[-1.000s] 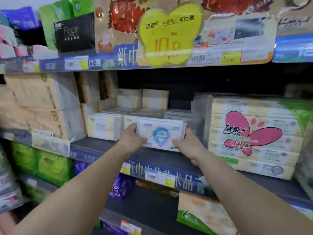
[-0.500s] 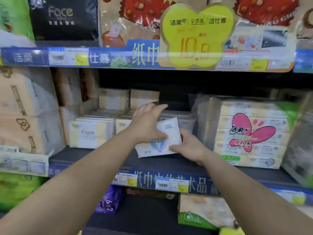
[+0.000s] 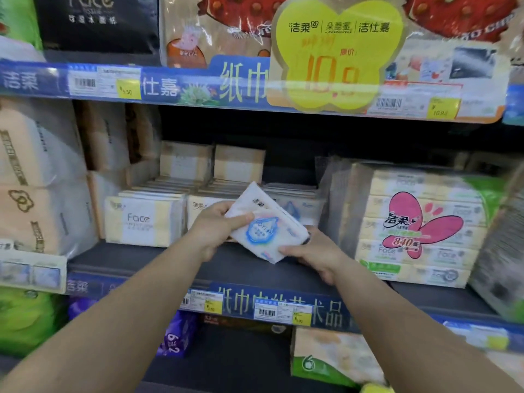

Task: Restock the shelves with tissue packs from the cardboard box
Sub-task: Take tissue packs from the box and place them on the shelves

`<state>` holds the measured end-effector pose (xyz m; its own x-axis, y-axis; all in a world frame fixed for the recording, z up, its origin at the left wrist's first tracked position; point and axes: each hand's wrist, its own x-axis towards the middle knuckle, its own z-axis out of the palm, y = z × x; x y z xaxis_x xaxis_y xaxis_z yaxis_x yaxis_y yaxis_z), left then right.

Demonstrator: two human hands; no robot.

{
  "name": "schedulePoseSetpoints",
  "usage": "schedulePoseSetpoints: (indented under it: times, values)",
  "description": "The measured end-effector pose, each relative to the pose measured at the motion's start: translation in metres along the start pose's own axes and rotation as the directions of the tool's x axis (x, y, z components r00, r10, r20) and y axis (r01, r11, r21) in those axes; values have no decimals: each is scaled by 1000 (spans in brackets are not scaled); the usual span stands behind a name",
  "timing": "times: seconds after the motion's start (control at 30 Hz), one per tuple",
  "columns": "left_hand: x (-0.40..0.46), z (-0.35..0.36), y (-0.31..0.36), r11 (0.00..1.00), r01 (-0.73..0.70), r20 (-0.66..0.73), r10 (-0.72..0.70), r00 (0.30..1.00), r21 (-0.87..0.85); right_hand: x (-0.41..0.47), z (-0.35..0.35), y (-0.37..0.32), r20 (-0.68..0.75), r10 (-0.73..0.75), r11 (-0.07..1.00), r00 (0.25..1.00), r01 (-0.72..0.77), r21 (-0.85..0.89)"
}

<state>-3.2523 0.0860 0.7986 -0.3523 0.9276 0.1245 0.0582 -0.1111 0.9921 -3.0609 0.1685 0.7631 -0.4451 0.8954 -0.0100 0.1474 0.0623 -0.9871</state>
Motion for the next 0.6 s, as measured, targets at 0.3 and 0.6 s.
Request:
schedulePoseSetpoints:
  times: [0.3, 0.6]
  values:
    - [9, -10, -37, 934, 34, -74, -9, 997, 354, 18, -2, 6, -257, -84, 996, 963, 87, 0]
    - [35, 37, -41, 868, 2, -111, 61, 992, 496, 22, -15, 9, -322, -36, 997, 946, 11, -79]
